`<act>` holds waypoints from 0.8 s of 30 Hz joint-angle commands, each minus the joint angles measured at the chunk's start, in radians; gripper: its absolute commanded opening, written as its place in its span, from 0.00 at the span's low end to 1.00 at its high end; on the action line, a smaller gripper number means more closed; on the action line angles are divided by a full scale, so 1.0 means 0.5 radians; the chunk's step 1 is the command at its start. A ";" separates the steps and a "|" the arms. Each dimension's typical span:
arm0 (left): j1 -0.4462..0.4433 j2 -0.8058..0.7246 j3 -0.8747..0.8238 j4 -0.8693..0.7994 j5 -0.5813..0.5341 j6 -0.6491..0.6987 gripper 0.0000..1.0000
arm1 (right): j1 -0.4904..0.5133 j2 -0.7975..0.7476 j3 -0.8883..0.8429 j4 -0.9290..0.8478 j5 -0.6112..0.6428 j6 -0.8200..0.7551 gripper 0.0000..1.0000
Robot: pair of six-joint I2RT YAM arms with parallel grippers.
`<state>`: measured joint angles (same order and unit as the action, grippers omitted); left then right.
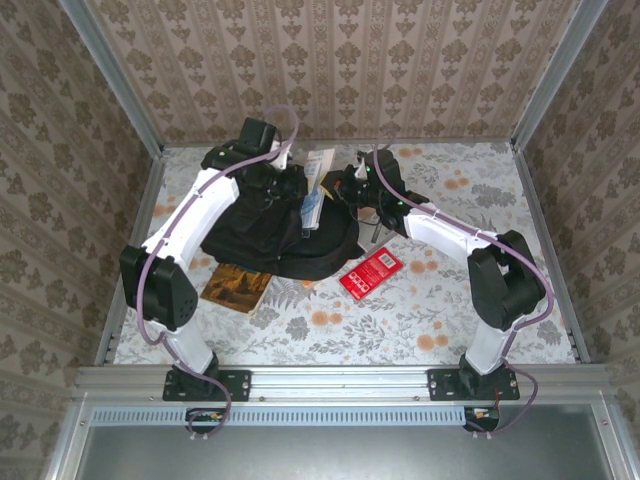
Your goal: Pack the student bag
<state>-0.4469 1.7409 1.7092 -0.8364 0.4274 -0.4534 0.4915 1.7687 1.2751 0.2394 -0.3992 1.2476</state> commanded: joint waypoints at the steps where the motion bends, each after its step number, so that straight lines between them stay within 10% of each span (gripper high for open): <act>1: 0.067 -0.121 -0.062 0.000 0.003 -0.014 0.00 | 0.024 -0.042 0.043 -0.041 -0.002 -0.080 0.00; 24: 0.204 -0.219 0.240 0.042 0.336 -0.169 0.00 | 0.218 0.697 0.797 -0.446 0.161 -0.014 0.00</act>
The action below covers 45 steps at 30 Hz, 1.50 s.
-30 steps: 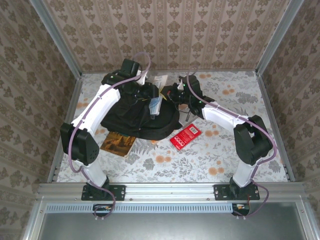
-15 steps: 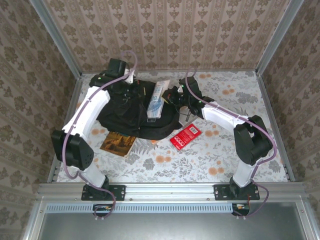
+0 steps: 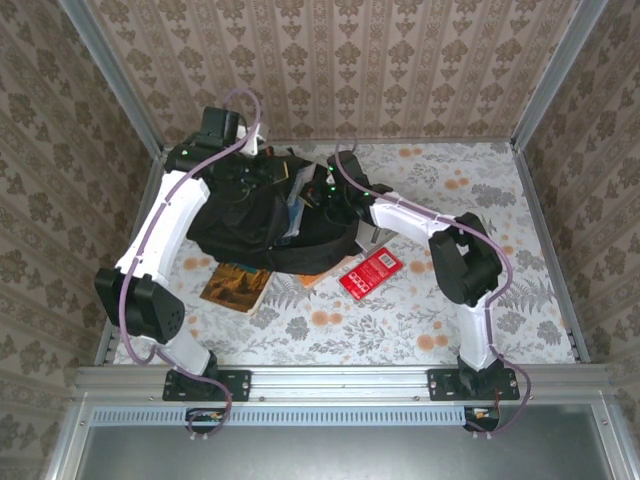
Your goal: Pack the student bag
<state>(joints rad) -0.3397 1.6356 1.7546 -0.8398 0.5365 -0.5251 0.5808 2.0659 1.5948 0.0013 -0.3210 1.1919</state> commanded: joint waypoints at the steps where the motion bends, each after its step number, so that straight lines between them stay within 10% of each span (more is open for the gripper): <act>1: -0.011 0.003 0.176 0.037 0.121 -0.025 0.00 | 0.058 0.160 0.222 0.066 -0.018 0.140 0.00; 4: -0.008 0.021 0.217 0.022 0.122 -0.021 0.00 | 0.108 0.292 0.371 0.172 -0.072 0.248 0.05; 7: 0.010 0.020 0.214 0.014 0.115 -0.017 0.00 | 0.136 0.352 0.466 0.188 -0.113 0.266 0.48; 10: 0.026 0.009 0.202 0.006 0.090 -0.006 0.00 | 0.136 0.263 0.410 0.066 -0.040 0.125 0.63; 26: 0.061 -0.028 0.017 0.085 -0.042 -0.026 0.00 | -0.009 -0.551 -0.167 -0.331 0.207 -0.650 0.64; 45: -0.097 -0.188 -0.392 0.338 -0.076 -0.034 0.00 | -0.611 -1.514 -1.788 -0.097 -0.168 -0.447 0.59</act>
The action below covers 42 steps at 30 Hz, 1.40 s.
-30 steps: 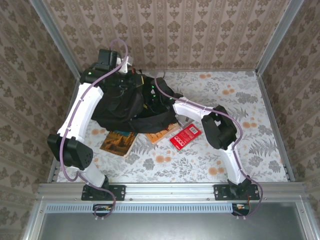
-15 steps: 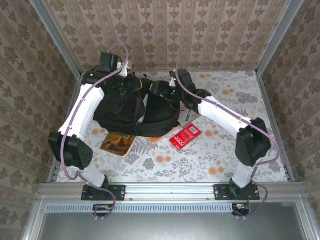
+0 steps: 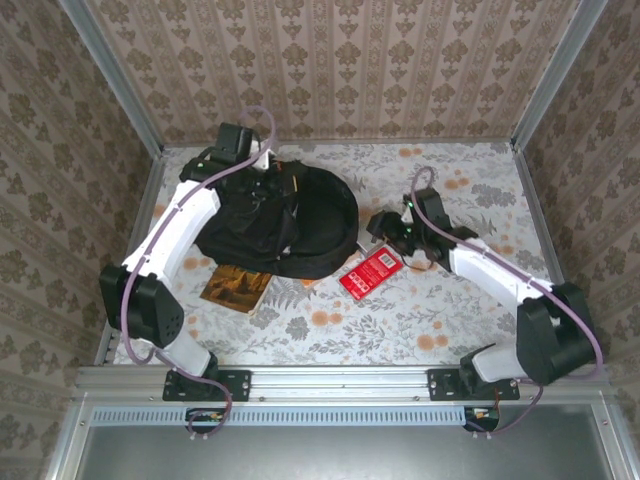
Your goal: Pack the student bag
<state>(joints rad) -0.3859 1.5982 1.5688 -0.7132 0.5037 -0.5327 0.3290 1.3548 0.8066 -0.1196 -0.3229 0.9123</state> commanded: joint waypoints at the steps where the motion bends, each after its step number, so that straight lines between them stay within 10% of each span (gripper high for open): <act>1: -0.004 -0.119 -0.034 0.095 -0.008 -0.018 0.00 | -0.149 -0.107 -0.297 0.186 -0.201 0.134 0.59; 24: -0.069 -0.194 -0.237 0.236 -0.038 -0.011 0.00 | -0.273 0.157 -0.710 0.577 -0.095 0.247 0.60; 42: -0.076 -0.192 -0.239 0.241 -0.020 -0.002 0.00 | -0.319 0.623 -0.554 1.323 -0.525 0.548 0.48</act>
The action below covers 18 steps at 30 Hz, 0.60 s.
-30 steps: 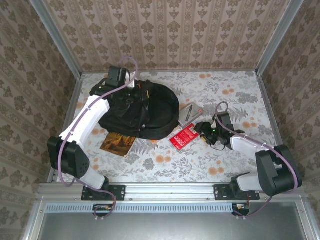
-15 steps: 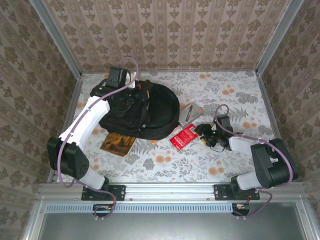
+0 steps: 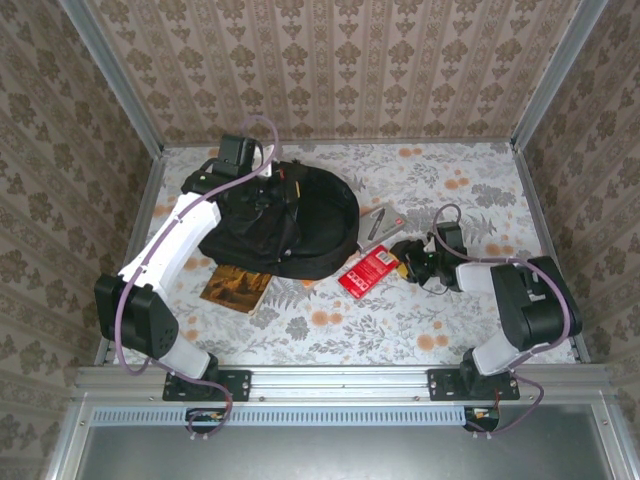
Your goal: Pack the student bag
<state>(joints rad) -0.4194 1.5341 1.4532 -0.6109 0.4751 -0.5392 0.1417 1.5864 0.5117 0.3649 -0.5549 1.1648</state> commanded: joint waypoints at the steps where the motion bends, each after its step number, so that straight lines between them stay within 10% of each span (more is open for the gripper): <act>1: -0.011 -0.057 -0.004 0.040 0.039 0.008 0.00 | 0.068 0.162 0.038 0.381 -0.068 0.046 0.46; 18: -0.019 -0.063 0.002 0.020 0.025 0.025 0.00 | 0.124 0.055 0.061 0.274 0.016 -0.062 0.09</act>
<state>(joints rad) -0.4194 1.5341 1.4532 -0.6041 0.4751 -0.5388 0.2020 1.6684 0.5358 0.5350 -0.5724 1.1728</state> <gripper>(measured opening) 0.057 0.103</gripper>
